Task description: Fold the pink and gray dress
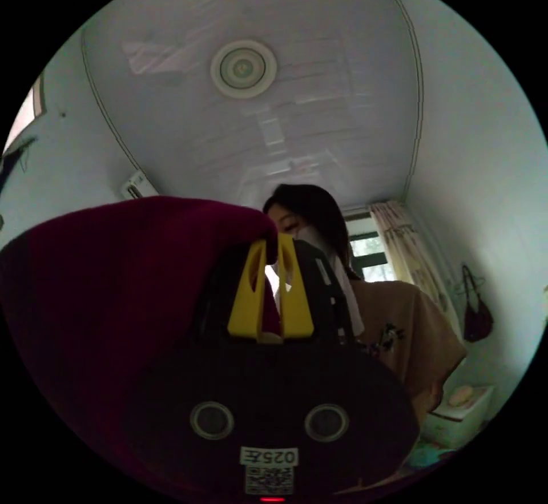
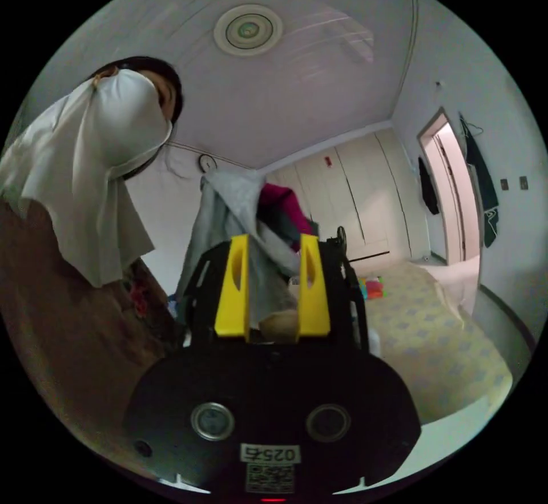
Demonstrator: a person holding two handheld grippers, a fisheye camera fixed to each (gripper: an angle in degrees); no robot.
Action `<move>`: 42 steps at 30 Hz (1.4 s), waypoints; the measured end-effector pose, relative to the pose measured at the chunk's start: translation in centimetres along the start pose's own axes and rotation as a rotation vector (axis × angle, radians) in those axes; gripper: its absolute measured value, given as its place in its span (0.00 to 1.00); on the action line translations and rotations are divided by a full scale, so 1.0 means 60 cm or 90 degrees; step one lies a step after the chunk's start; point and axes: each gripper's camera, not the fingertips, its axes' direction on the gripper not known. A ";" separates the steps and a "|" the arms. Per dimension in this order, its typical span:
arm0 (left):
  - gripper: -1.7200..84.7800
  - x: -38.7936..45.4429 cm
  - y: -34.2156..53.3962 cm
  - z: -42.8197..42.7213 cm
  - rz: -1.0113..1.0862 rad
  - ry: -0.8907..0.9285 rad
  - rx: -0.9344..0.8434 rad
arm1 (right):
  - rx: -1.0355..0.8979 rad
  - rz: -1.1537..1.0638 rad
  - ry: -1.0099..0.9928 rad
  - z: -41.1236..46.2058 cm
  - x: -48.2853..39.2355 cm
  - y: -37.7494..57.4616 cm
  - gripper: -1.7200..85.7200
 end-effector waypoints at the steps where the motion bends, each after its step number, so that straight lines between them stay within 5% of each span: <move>1: 0.01 -0.028 0.025 0.023 -0.020 0.043 -0.011 | 0.015 0.001 0.007 -0.034 -0.044 0.028 0.19; 6: 0.02 -0.161 0.160 0.125 -0.131 0.191 -0.031 | 0.078 -0.036 0.123 -0.203 -0.188 0.123 0.04; 10: 0.02 -0.262 0.300 0.193 -0.251 0.219 -0.045 | 0.080 0.024 0.116 -0.388 -0.259 0.183 0.01; 15: 0.02 -0.336 0.490 0.290 -0.367 0.114 -0.279 | 0.336 0.059 -0.049 -0.628 -0.300 0.293 0.01; 20: 0.06 -0.362 0.730 0.377 -0.434 -0.034 -0.471 | 0.435 0.093 -0.044 -0.829 -0.317 0.393 0.01; 23: 0.11 -0.339 0.848 0.419 -0.392 -0.065 -0.462 | 0.434 0.090 0.027 -0.939 -0.346 0.436 0.01; 27: 0.15 -0.271 0.943 0.464 -0.254 -0.132 -0.291 | 0.503 0.105 0.028 -1.095 -0.372 0.497 0.01; 32: 0.15 -0.226 1.053 0.628 -0.127 -0.090 -0.439 | 0.510 0.101 0.101 -1.200 -0.405 0.549 0.01; 36: 0.04 -0.303 1.153 0.670 -0.186 -0.100 -0.429 | 0.506 0.061 0.068 -1.243 -0.425 0.573 0.01; 42: 0.01 -0.440 1.144 0.684 -0.208 -0.051 -0.382 | 0.486 0.030 0.271 -1.282 -0.503 0.615 0.02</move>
